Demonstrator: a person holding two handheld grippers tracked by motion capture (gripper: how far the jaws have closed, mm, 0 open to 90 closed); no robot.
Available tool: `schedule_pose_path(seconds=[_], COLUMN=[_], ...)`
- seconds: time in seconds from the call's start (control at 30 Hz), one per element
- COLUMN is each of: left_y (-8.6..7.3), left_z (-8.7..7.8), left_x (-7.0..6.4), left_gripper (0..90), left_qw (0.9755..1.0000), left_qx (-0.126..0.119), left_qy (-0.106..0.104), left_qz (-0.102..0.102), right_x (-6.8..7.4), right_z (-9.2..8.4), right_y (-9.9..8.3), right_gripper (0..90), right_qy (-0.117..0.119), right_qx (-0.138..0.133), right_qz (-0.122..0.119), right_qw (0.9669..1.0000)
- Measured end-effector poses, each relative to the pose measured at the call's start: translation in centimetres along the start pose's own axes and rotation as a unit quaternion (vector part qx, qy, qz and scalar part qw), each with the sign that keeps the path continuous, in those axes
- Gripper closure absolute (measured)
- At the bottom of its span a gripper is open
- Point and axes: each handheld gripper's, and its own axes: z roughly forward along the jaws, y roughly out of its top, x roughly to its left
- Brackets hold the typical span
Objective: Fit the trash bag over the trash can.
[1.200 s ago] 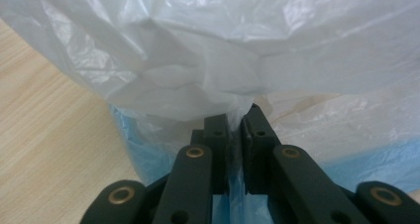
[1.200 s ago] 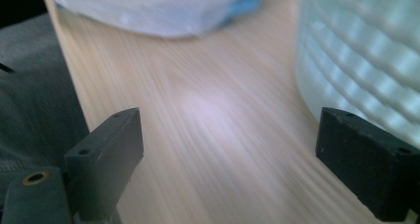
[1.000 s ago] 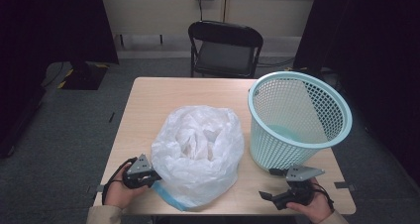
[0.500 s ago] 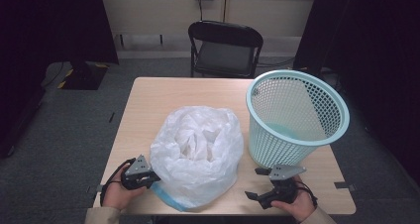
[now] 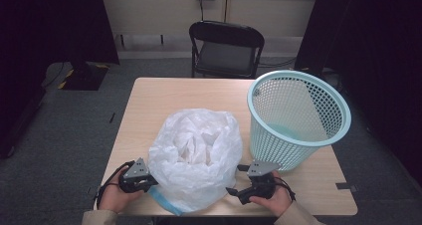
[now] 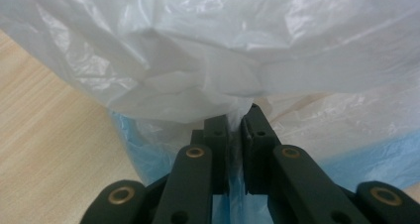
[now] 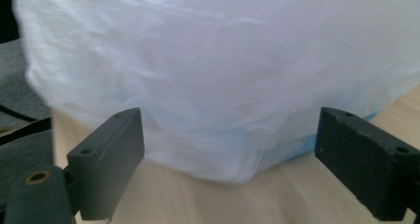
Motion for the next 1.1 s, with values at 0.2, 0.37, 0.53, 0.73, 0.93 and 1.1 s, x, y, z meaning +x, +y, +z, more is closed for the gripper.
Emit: schedule_pose_path(seconds=[0.2, 0.37, 0.53, 0.73, 0.93, 1.1], left_y=[0.0, 0.0, 0.0, 0.0, 0.1, 0.3], left_z=[0.1, 0.1, 0.2, 0.2, 0.2, 0.1], left_x=[0.0, 0.0, 0.0, -0.1, -0.1, -0.2], left_gripper=[83.5, 83.5, 83.5, 83.5, 83.5, 83.5], left_qw=[1.0, 1.0, 1.0, 1.0, 1.0, 0.9999], left_qx=[0.003, 0.003, 0.004, 0.005, 0.003, -0.013], left_qy=[-0.004, -0.005, -0.005, -0.005, -0.005, -0.005], left_qz=[0.002, 0.003, 0.001, 0.001, 0.006, 0.003], right_x=[-0.8, -1.6, -1.4, -1.6, -1.8, -1.6], right_z=[1.9, 2.7, 3.4, 3.4, 3.3, 3.1], right_y=[0.2, 0.5, 0.7, 0.9, 0.9, 0.8], right_gripper=[11.3, 14.4, 24.0, 55.7, 83.5, 89.5], right_qy=[-0.009, -0.027, -0.024, -0.017, 0.006, 0.02], right_qx=[0.021, 0.044, 0.072, 0.06, 0.047, 0.036], right_qz=[0.005, -0.003, -0.017, -0.014, -0.006, -0.005], right_qw=[0.9997, 0.9987, 0.9969, 0.9979, 0.9989, 0.9992])
